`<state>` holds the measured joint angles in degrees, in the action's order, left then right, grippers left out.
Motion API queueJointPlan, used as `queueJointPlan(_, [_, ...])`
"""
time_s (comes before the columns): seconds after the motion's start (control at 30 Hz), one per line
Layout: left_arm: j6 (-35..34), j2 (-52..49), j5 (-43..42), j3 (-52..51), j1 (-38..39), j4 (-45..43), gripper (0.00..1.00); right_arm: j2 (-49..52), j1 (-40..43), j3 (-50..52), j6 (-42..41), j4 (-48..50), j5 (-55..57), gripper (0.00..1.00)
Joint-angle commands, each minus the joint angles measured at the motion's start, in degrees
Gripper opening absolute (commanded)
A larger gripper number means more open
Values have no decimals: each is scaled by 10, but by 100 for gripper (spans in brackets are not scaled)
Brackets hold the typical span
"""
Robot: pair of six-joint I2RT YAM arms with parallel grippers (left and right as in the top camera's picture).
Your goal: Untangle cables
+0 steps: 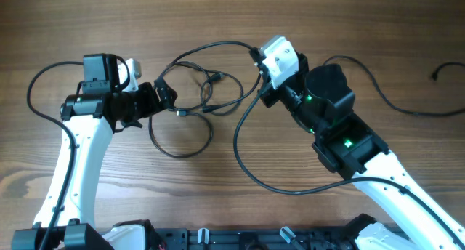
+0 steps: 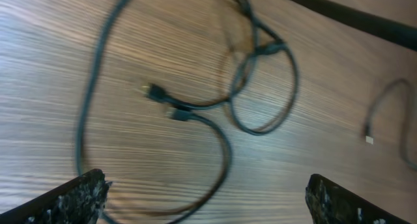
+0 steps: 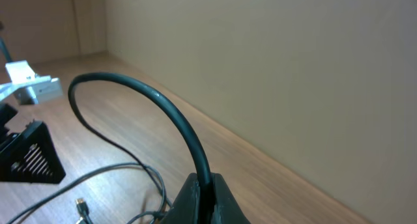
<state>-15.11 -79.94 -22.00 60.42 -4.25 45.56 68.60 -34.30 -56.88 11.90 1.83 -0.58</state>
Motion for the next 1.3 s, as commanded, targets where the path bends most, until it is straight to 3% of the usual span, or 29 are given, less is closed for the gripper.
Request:
queueJointPlan(0.0, [-8, -5, -80, -2, -4, -11, 100, -30, 3, -7, -16, 8, 43, 4])
queueJointPlan(0.13, [32, -5, -86, -2, -4, -37, 100, -63, 3, -7, -56, 21, 57, 4])
queueJointPlan(0.37, [279, -5, -86, -2, 21, -75, 100, -100, 4, -7, -168, 20, 34, 4])
queueJointPlan(0.6, [386, -50, -74, -2, 78, -157, 100, -101, 4, -7, -215, 22, 16, 4])
queueJointPlan(0.83, [389, -139, -55, -2, 97, -235, 99, -131, 19, -7, -275, 22, 9, 4])
queueJointPlan(0.97, [387, -173, -56, -2, 98, -301, 99, -146, 38, -7, -327, 22, -51, 4])
queueJointPlan(1.27, [352, -176, -58, -2, 136, -441, 99, -148, 52, -7, -377, 20, -101, 4])
